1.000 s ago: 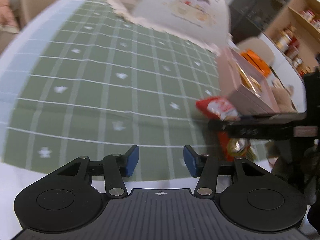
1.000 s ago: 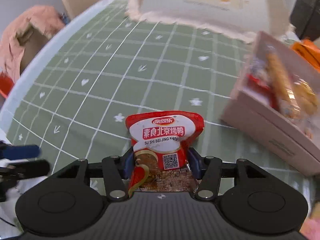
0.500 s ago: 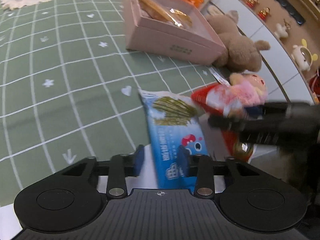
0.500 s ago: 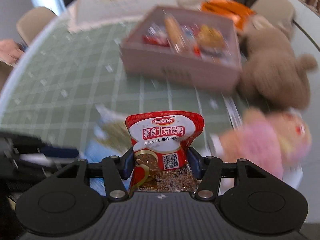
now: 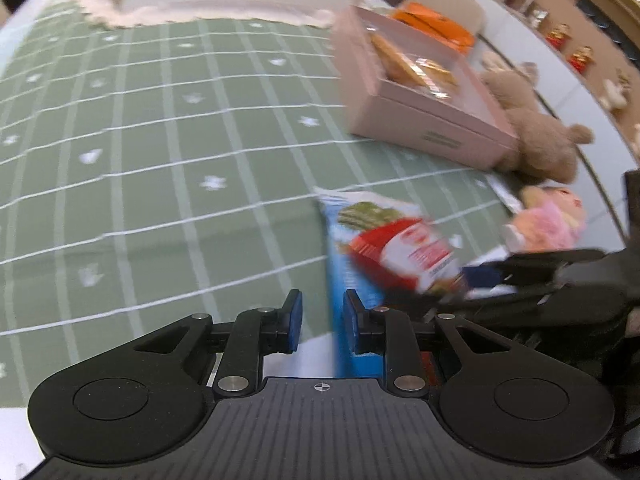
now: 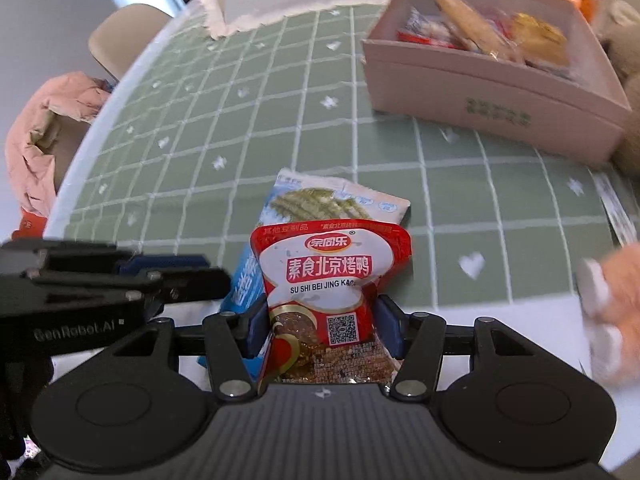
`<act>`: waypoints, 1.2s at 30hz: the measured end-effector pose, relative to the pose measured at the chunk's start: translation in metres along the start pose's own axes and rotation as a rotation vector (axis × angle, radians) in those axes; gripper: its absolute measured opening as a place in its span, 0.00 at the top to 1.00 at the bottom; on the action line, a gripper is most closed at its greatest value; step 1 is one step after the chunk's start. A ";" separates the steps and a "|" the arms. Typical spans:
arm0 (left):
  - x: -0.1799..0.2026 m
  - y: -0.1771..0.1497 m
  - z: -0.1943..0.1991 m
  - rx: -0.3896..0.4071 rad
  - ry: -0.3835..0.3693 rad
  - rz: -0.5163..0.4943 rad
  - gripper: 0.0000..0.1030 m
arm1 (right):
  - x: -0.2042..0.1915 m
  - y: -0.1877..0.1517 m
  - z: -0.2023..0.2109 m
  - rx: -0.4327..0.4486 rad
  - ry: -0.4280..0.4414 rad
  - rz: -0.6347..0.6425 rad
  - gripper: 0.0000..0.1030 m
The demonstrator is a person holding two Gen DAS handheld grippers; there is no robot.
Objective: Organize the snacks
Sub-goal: 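Lift the blue seaweed bag with the left gripper while the right lifts the red bag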
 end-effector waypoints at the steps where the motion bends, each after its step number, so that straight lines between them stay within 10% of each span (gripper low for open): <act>1: -0.004 0.000 0.001 0.001 0.016 0.002 0.75 | 0.002 0.006 0.002 0.025 -0.009 0.002 0.46; 9: 0.000 0.003 -0.001 0.024 -0.073 0.065 0.75 | 0.059 -0.001 0.015 0.078 -0.331 0.138 0.28; 31: 0.022 0.023 -0.004 0.066 -0.195 0.092 0.64 | 0.039 -0.035 0.019 0.136 -0.213 0.150 0.18; 36: 0.010 0.019 -0.019 0.030 -0.127 0.109 0.76 | 0.042 -0.033 0.024 0.113 -0.226 0.174 0.18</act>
Point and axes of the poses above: each gripper's, at about its wrist camera, not at the fingertips, and z roughly against the way its jaws point, x to its right, y to its top, the point moved 10 cm from there along -z, roughly the way its jaws point, and after that the axes turned 12 degrees about x, right-handed, at the moved point
